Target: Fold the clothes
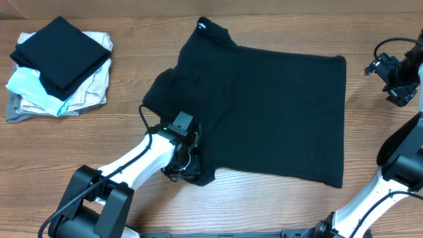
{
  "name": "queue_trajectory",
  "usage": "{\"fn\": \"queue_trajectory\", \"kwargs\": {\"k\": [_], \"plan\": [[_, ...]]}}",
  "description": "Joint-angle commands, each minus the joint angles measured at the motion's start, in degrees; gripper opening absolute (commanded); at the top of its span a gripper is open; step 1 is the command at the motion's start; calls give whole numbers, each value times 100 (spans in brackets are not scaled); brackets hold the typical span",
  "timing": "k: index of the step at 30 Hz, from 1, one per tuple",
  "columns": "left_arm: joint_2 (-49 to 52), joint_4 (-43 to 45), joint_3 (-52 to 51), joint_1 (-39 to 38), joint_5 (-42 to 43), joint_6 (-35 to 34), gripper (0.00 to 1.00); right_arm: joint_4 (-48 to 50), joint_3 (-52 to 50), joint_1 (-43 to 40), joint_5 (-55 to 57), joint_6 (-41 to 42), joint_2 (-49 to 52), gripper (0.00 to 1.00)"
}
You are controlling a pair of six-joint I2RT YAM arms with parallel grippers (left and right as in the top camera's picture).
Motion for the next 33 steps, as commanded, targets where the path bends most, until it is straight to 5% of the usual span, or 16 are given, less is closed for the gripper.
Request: {"fn": "queue_trajectory", "kwargs": {"k": [1, 13, 25, 33], "plan": [[44, -214, -11, -28, 72, 116, 4, 28, 9, 15, -28, 42, -160, 100], [17, -634, 72, -26, 542, 671, 4, 28, 9, 15, -28, 42, -160, 100], [-166, -1025, 636, -957, -516, 1016, 6, 28, 9, 15, -28, 42, -160, 100], [-164, -933, 636, -2035, -1921, 981, 38, 28, 9, 15, -28, 42, -160, 100]]}}
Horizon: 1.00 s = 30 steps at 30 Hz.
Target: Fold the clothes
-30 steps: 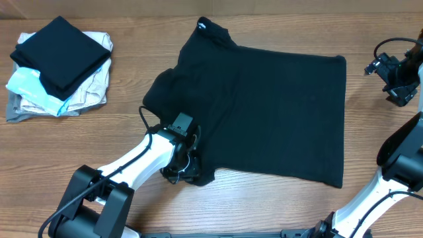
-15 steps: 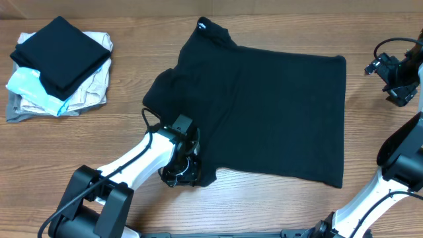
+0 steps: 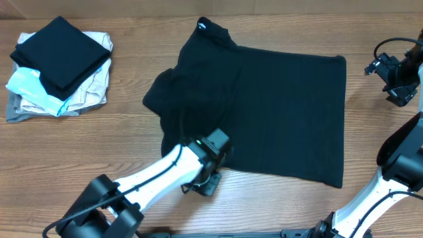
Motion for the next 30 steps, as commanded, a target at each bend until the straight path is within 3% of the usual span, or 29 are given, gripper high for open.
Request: {"fn": "queue_trajectory", "kwargs": {"k": [1, 5, 8, 16, 22, 30], "plan": [[-111, 61, 103, -249, -999, 4, 41, 28, 9, 15, -26, 44, -160, 100], [-111, 304, 98, -337, -1528, -22, 50, 28, 9, 15, -26, 44, -160, 100], [-109, 573, 63, -341, -1563, 221, 52, 28, 9, 15, -26, 44, -160, 100], [-101, 726, 11, -345, -1486, 590, 52, 28, 9, 15, -26, 44, -160, 100], [-101, 686, 9, -376, -654, 1025, 52, 26, 9, 15, -26, 44, -160, 100], [90, 667, -13, -503, -940, 997, 52, 28, 9, 15, -26, 44, -160, 100]]}}
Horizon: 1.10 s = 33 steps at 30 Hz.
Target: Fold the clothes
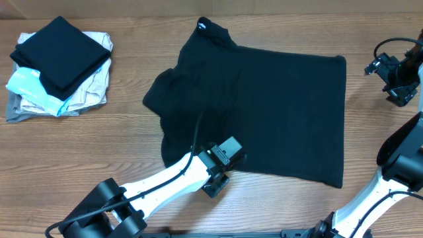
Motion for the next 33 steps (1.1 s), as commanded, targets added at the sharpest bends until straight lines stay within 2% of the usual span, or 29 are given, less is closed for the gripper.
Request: {"fn": "queue_trajectory", "kwargs": {"k": [1, 10, 16, 17, 20, 22, 24, 26, 28, 29, 33], "plan": [[138, 17, -13, -22, -140, 105, 53, 26, 9, 15, -28, 39, -160, 100], [562, 11, -17, -20, -245, 33, 52, 26, 9, 15, -28, 39, -160, 100], [557, -264, 66, -20, -90, -9, 47, 24, 9, 15, -28, 39, -160, 100], [557, -417, 133, -9, -155, -9, 46, 24, 9, 15, -28, 39, -160, 100], [557, -920, 431, -4, -385, -13, 31, 24, 9, 15, -28, 39, -160, 100], [555, -1189, 664, -4, -538, -13, 30, 26, 9, 15, -28, 39, -160, 100], [555, -1200, 824, -4, -592, -28, 31, 26, 9, 15, -28, 39, -160, 100], [557, -1010, 901, -4, -588, -24, 37, 26, 9, 15, -28, 39, -160, 100], [560, -898, 898, -4, -581, 0, 49, 24, 9, 15, -28, 39, -160, 100], [560, -887, 898, -4, -544, 52, 51, 24, 9, 15, -28, 39, -160, 100], [560, -1014, 868, -9, -299, 385, 54, 24, 9, 15, -28, 39, -160, 100]]}}
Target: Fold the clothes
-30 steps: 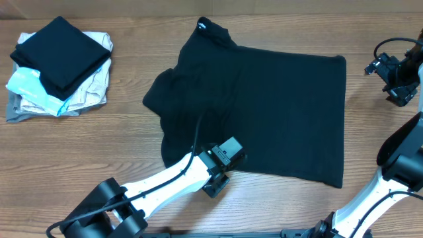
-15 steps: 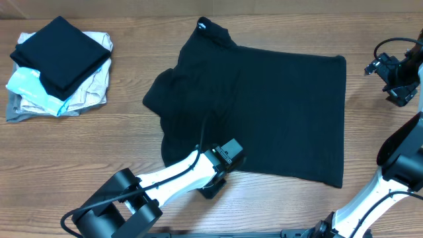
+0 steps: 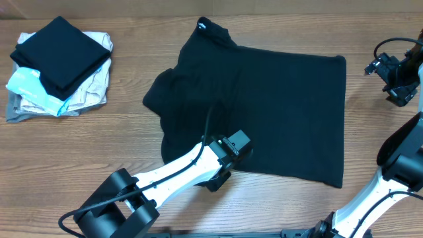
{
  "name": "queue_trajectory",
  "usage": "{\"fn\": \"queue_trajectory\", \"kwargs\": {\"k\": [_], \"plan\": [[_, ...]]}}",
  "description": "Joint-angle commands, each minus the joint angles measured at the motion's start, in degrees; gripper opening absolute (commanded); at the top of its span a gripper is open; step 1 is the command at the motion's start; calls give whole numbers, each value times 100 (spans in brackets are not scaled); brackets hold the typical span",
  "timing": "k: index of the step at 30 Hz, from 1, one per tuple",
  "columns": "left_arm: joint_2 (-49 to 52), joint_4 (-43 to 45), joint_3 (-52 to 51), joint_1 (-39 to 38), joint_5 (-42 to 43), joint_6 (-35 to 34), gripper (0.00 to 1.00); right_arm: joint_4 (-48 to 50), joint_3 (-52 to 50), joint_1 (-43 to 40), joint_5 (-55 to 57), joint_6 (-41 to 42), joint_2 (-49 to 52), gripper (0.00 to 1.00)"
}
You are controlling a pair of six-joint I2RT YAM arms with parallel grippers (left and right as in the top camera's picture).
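A black T-shirt point(image 3: 277, 112) lies spread on the wooden table point(image 3: 79, 152), its collar with a white tag at the top and its hem along the right side. One sleeve point(image 3: 158, 92) bulges out on the left. My left gripper point(image 3: 227, 165) sits at the shirt's near edge, a little left of the middle, dark against the dark cloth, so its jaws are not readable. My right gripper point(image 3: 396, 89) hangs at the far right edge of the table, apart from the shirt, its jaws too small to read.
A stack of folded clothes point(image 3: 59, 66) stands at the back left, with a black piece on top of light blue, beige and grey ones. The right arm's white base point(image 3: 390, 178) rises at the near right corner.
My left gripper has shifted a little to the right and farther along the shirt's near edge. The shirt's outline looks the same. The right arm has not moved.
At first my left gripper was on the near-left sleeve, which stuck out past the shirt's near edge. A second later that sleeve no longer stuck out and the gripper was farther right. It has stood farther right along the near edge at each moment since.
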Motion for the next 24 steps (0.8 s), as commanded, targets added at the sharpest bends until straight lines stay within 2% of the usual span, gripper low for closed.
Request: {"fn": "queue_trajectory", "kwargs": {"k": [1, 12, 16, 20, 24], "plan": [[28, -48, 13, -11, 197, 313, 54, 26, 9, 15, -28, 42, -160, 100], [28, 601, -623, -11, 374, 310, 53, 24, 9, 15, -28, 42, -160, 100], [28, 605, -673, -11, 372, 308, 45, 24, 9, 15, -28, 42, -160, 100], [28, 695, -675, -11, 372, 310, 24, 24, 9, 15, -28, 42, -160, 100], [28, 761, -673, -11, 361, 310, 18, 26, 9, 15, -28, 42, -160, 100]]}}
